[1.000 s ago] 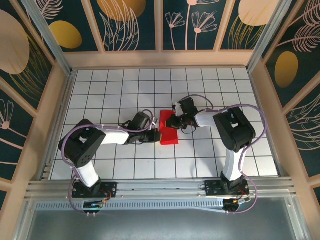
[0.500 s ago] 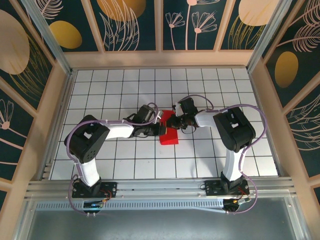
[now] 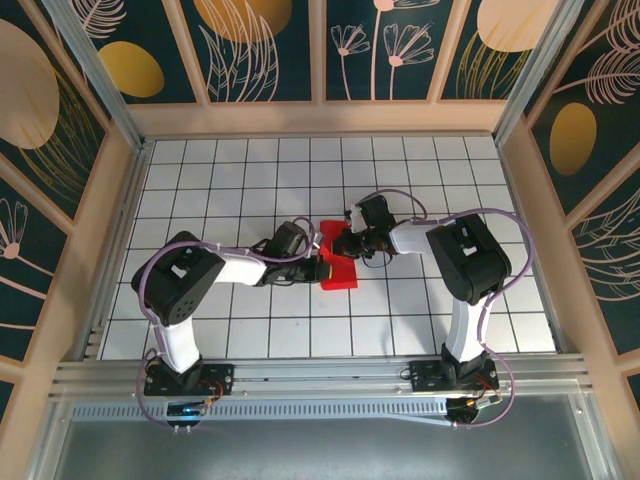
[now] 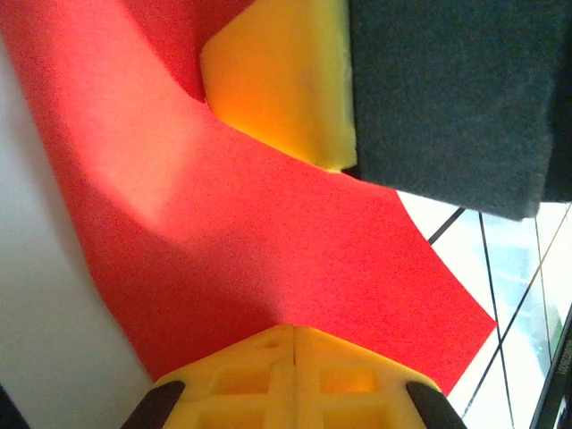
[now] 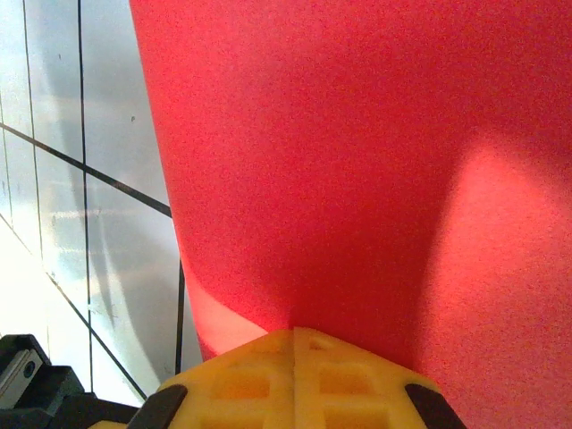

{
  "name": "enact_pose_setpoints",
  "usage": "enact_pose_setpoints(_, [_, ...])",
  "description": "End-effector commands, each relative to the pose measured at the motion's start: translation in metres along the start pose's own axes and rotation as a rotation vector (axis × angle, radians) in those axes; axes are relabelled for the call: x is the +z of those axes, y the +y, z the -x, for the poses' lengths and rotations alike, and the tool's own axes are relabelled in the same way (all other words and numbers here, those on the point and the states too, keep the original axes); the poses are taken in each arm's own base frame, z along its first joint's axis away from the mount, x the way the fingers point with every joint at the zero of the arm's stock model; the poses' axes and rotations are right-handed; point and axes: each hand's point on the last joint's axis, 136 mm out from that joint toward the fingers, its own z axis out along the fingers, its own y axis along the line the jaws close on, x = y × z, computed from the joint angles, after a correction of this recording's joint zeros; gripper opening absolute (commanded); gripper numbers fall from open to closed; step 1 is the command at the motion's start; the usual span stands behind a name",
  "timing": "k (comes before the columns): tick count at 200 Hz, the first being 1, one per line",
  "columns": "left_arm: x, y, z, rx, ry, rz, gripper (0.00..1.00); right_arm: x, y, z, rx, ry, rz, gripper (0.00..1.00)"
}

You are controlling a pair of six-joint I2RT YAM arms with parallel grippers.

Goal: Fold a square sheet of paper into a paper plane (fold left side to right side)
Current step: First fold the square sheet of paper in half at the center of the table.

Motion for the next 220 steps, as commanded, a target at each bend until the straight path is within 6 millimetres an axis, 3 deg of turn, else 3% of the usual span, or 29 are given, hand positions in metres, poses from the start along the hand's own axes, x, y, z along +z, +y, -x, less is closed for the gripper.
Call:
enact_pose_setpoints(1, [-0.002,0.016,-0.045,-0.04,0.119,0.058,0.0,0.008,-0.04,-0.028,0.061,0.079,-0.149,0.0])
enact_pose_setpoints(61, [-0.009,0.016,-0.077,-0.044,0.165,0.063,0.0,0.008,-0.042,-0.033,0.064,0.085,-0.155,0.0])
enact_pose_setpoints(104, [-0.013,0.018,-0.077,-0.036,0.144,0.076,0.0,0.009,-0.04,-0.033,0.057,0.088,-0.151,0.0])
enact_pose_setpoints(123, [-0.016,0.011,-0.067,-0.021,0.118,0.069,0.0,0.008,-0.039,-0.033,0.054,0.087,-0.149,0.0])
enact_pose_setpoints(165, [-0.044,-0.021,-0.016,0.011,-0.014,0.005,0.0,0.009,-0.037,-0.033,0.051,0.088,-0.146,0.0])
enact_pose_setpoints(187, [-0.05,-0.021,0.005,-0.002,-0.042,-0.014,0.0,0.009,-0.035,-0.033,0.049,0.087,-0.145,0.0])
enact_pose_setpoints(220, [-0.038,-0.016,0.031,0.009,-0.05,0.017,0.0,0.008,-0.034,-0.032,0.048,0.084,-0.143,0.0])
